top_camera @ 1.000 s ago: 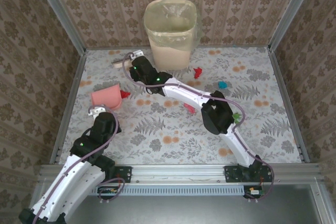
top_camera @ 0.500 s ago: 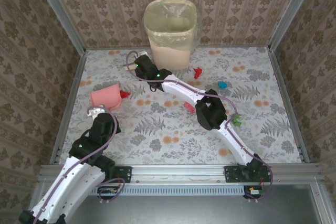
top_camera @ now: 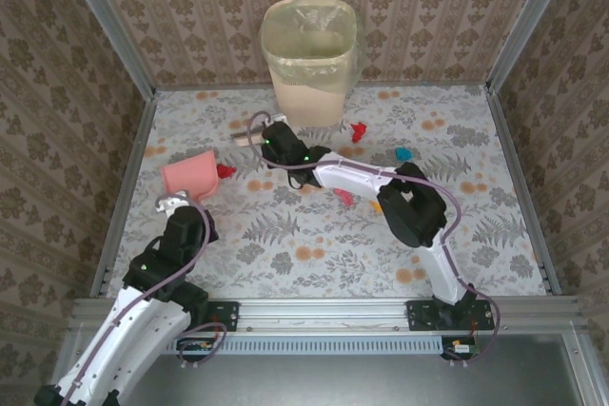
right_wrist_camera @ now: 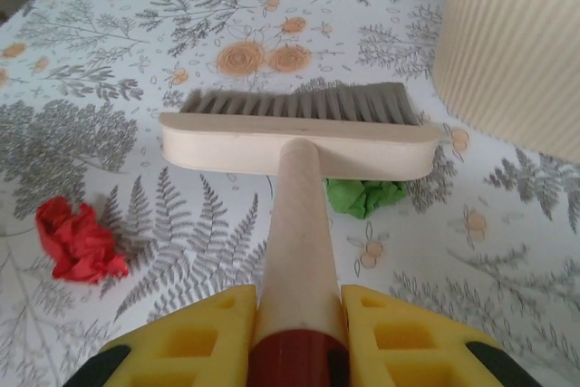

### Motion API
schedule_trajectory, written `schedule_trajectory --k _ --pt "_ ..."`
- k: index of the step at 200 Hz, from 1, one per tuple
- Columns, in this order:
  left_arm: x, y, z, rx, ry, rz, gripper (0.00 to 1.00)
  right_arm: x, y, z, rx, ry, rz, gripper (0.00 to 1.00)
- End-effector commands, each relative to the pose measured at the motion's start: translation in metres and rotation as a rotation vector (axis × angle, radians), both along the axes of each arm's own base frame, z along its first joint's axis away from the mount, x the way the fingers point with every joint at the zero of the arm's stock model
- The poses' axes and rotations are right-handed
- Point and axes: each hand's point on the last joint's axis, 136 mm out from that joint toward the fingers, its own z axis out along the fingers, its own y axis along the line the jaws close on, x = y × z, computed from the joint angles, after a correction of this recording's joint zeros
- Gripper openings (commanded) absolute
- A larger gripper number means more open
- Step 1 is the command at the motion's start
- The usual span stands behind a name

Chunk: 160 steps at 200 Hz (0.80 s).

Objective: Sweep away the paper scraps from the table

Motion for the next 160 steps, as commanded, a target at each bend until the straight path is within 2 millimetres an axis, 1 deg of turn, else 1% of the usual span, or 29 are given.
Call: schedule_trajectory --k 1,25,52,80,96,116,141,146,147,150,160 --pt "-0.002 0.006 -0.003 0.016 -0.009 0.02 0.0 -0.024 -0.012 0.007 0.057 0.042 -0.006 0.0" --pt "-0.001 0.004 -0.002 0.008 -0.018 0.01 0.0 -0.043 -0.035 0.009 0.061 0.062 -0.039 0.0" --pt "0.001 -0.006 -0.002 -0.015 -0.032 -0.037 0.0 -0.069 -0.059 0.012 0.096 0.083 -0.064 0.0" --pt "0.003 -0.018 0.001 -0.063 -0.049 -0.085 0.0 -0.095 -0.08 0.023 0.141 0.089 -0.081 0.0" --pt "0.003 -0.03 0.004 -0.112 -0.049 -0.131 0.0 -0.107 -0.088 0.033 0.177 0.087 -0.08 0.0" --pt "0.002 -0.046 0.005 -0.167 -0.032 -0.189 0.0 -0.116 -0.099 0.045 0.21 0.103 -0.105 0.0" --pt "-0.003 -0.063 0.004 -0.213 0.029 -0.255 0.0 -0.127 -0.112 0.069 0.286 0.083 -0.125 0.0" --pt "-0.004 -0.068 0.005 -0.221 0.041 -0.273 0.0 -0.128 -0.114 0.068 0.291 0.084 -0.133 0.0" --pt "-0.004 -0.069 0.004 -0.222 0.044 -0.277 0.0 -0.13 -0.116 0.075 0.305 0.074 -0.134 0.0" --pt "-0.005 -0.071 0.004 -0.224 0.054 -0.288 0.0 -0.131 -0.119 0.082 0.322 0.06 -0.139 0.0" --pt "-0.007 -0.078 0.003 -0.227 0.081 -0.319 0.0 -0.134 -0.128 0.09 0.337 0.046 -0.162 0.0"
